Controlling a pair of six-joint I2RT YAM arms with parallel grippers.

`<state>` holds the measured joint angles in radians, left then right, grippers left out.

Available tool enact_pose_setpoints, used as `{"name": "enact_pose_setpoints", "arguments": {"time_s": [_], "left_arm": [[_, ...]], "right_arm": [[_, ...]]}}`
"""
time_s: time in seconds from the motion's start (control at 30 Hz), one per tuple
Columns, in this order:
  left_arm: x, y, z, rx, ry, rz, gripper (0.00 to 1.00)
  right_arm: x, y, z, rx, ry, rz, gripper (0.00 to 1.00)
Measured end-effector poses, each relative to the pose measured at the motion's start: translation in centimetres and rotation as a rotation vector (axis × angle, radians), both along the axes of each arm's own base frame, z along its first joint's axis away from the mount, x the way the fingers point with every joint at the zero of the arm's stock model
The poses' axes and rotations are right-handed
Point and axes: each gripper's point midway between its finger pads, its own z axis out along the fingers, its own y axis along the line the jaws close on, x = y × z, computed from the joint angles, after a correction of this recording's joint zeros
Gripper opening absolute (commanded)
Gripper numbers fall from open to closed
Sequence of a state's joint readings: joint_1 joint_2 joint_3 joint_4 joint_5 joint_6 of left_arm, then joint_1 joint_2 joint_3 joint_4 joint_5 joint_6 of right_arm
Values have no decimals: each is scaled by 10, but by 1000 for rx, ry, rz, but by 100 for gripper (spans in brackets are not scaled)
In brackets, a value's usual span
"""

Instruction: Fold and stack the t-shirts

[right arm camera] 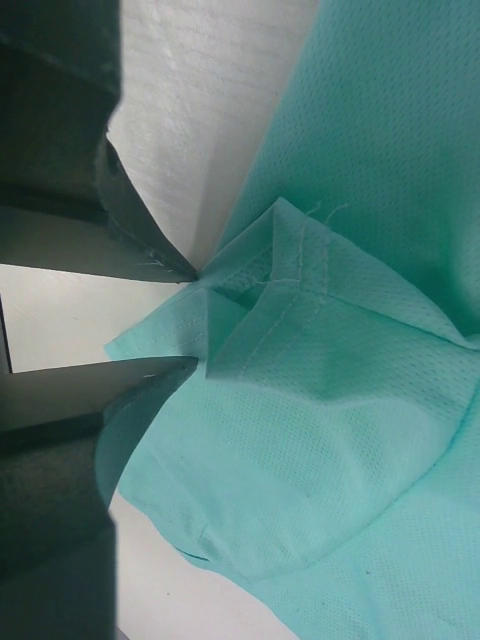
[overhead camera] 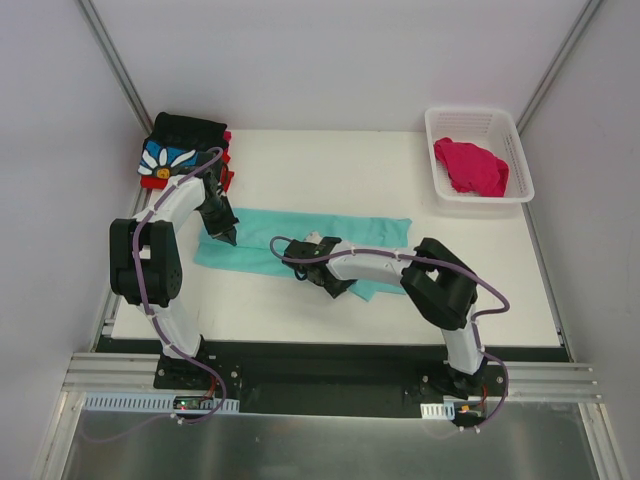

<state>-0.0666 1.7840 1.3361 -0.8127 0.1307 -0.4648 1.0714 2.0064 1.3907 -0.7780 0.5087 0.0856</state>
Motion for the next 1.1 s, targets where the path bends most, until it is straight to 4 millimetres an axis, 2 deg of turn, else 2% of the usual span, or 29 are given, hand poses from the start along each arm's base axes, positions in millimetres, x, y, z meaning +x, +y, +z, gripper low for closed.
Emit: {"name": "enact_pose_setpoints", "arguments": {"time_s": [0.03, 0.07, 0.13, 0.17, 0.27, 0.7, 0.73, 0.87, 1.1], "left_arm": [[0, 0, 0, 0, 0, 0, 0], [0, 0, 0, 0, 0, 0, 0], [0, 0, 0, 0, 0, 0, 0], [0, 0, 0, 0, 0, 0, 0], [0, 0, 0, 0, 0, 0, 0], [0, 0, 0, -2, 0, 0, 0], [0, 0, 0, -1, -1, 1, 6], [2, -1, -4, -7, -8, 15, 17], [4, 3, -22, 1, 27, 40, 16]], "right_arm": [[0, 0, 0, -2, 1, 1, 37], [0, 0, 0, -3, 1, 2, 30], [0, 0, -1, -6, 4, 3, 23], [0, -1, -2, -12, 6, 7, 15], [0, -2, -5, -24, 10, 11, 11], [-1, -4, -5, -33, 13, 10, 3], [-1, -4, -4, -37, 14, 10, 3], [-1, -8, -2, -48, 16, 8, 3], [1, -10, 14, -19, 0, -2, 3]]}}
